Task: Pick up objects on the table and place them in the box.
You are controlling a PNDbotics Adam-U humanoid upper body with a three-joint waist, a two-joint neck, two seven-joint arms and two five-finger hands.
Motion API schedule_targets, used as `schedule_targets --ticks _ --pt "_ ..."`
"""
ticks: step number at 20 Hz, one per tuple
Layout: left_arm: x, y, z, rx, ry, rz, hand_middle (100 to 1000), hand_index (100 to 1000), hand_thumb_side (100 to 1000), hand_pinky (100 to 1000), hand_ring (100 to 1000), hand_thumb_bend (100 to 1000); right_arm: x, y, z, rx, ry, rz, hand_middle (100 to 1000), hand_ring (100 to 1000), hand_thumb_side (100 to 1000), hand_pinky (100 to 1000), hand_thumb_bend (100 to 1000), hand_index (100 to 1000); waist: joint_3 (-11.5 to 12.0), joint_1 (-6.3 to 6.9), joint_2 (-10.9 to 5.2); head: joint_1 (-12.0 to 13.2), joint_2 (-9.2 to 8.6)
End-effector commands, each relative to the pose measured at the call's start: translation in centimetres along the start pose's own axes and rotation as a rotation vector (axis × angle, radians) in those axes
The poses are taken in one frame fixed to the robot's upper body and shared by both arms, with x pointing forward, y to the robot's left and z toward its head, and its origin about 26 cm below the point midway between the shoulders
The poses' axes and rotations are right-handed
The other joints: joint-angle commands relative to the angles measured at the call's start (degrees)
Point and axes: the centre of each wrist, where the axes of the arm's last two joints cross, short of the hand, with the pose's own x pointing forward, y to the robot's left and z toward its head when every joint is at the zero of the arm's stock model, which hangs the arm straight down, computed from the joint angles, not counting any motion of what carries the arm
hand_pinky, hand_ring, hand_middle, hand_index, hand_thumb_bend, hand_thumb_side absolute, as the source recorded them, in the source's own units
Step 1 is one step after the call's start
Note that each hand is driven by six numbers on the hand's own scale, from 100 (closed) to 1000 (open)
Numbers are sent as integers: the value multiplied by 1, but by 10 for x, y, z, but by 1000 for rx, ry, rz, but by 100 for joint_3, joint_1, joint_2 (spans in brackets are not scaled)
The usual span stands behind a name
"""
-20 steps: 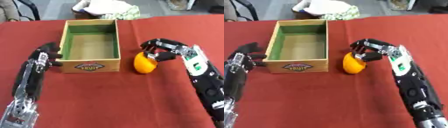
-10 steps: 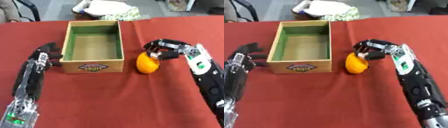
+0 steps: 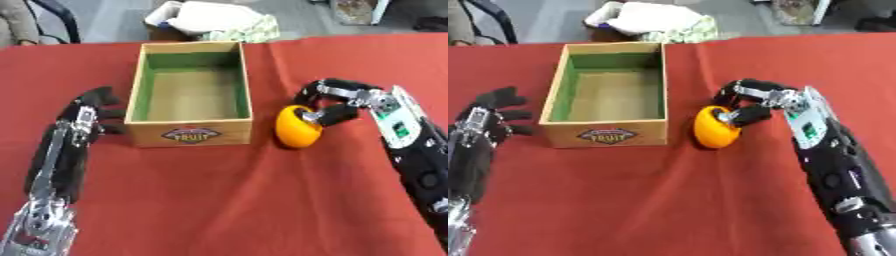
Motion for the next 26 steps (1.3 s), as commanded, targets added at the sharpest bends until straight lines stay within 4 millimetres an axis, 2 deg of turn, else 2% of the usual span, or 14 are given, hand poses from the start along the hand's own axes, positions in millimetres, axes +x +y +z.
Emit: schedule_targets --ticks 1,4,6,7,8,9,15,26 --pt "4 3 -1 0 -18 -12 706 838 869 612 702 100 -7 -7 9 187 -73 156 479 724 263 731 100 537 -9 -5 -63 -5 39" --pt "4 3 -1 0 -18 -12 706 838 871 612 702 100 -5 -11 10 130 -75 154 355 656 242 694 100 386 -9 -7 -62 -4 45" --pt "4 3 -1 0 -17 -11 706 838 872 612 702 100 -4 -13 10 86 -77 152 305 619 239 675 100 325 -7 -7 -61 -5 45" --pt "4 3 -1 0 -18 -11 706 838 872 612 703 100 -3 -14 10 54 -80 151 204 540 230 626 100 214 -7 -6 -63 -4 46" --pt "4 3 -1 0 -18 -11 706 838 872 612 703 100 -2 -16 11 18 -83 149 193 531 229 619 100 203 -7 -7 -64 -4 46" --pt "4 3 -1 0 -18 -11 707 838 872 612 703 100 -1 -18 11 -32 -92 147 100 449 217 548 100 144 -8 -6 -66 0 46" --pt "4 3 -1 -1 -19 -9 707 838 873 612 703 100 8 -27 10 -278 -152 146 100 360 204 445 100 107 -10 1 -71 1 36" --pt "5 2 -2 -5 -22 -5 707 838 871 612 704 100 48 -54 -8 -471 -260 167 100 343 198 420 100 104 17 20 -80 3 11"
